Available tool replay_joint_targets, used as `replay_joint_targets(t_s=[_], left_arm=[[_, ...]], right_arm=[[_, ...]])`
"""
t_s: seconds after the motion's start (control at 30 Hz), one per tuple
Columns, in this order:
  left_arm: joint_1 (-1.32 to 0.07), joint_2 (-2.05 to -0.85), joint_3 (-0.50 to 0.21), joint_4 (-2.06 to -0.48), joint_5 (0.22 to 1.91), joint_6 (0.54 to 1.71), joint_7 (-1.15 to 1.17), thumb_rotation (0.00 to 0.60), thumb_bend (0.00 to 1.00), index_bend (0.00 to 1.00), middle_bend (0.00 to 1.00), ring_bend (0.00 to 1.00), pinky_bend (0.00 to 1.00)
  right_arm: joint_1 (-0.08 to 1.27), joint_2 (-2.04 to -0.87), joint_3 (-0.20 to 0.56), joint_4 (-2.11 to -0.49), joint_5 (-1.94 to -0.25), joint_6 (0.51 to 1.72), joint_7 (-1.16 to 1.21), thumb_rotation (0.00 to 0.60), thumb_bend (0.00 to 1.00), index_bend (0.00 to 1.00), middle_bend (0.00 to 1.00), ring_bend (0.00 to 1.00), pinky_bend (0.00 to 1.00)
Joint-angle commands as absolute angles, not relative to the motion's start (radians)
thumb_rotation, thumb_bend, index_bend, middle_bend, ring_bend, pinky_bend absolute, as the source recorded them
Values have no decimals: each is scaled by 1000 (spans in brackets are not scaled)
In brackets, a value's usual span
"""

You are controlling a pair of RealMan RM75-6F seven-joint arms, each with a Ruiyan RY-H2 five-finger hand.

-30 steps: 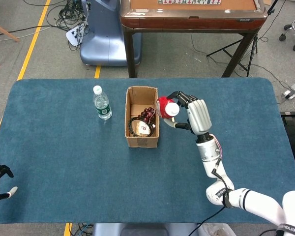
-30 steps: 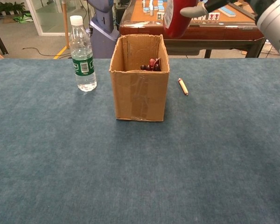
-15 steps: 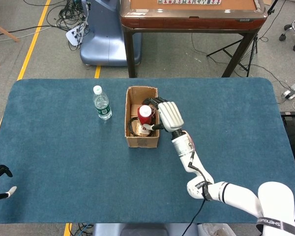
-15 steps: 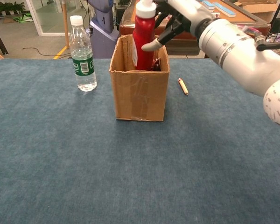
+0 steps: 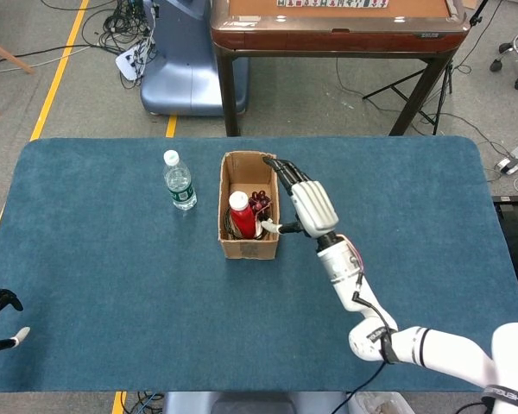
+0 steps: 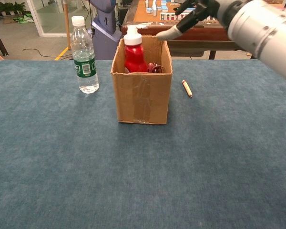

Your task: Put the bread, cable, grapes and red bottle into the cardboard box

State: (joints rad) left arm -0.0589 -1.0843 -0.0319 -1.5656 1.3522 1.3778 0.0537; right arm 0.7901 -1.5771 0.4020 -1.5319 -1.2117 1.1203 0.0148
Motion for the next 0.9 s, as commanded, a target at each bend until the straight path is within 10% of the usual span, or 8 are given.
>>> replay_joint_targets(t_s=[0.03,0.47,0.9], left_arm=[[-58,-1086,-32,-1569,1353,1381,62,600,151,482,339,273,540],[-52,-1089,-30,-1590,1382,1417,84,600,151,482,344,274,540],[-44,-1105,-37,-1582,1454,1492,39,600,151,472,339,276,540]], right_arm=[[685,-1404,361,-1718,-1160,1155,-96,600,0,178,152,90,256],[440,-1129,214,-1849,-1166,1336,-257,600,47,277,174,90,256],[200,-1140,73,-1793,-1297,1573,-204,600,47,277,174,90,256]])
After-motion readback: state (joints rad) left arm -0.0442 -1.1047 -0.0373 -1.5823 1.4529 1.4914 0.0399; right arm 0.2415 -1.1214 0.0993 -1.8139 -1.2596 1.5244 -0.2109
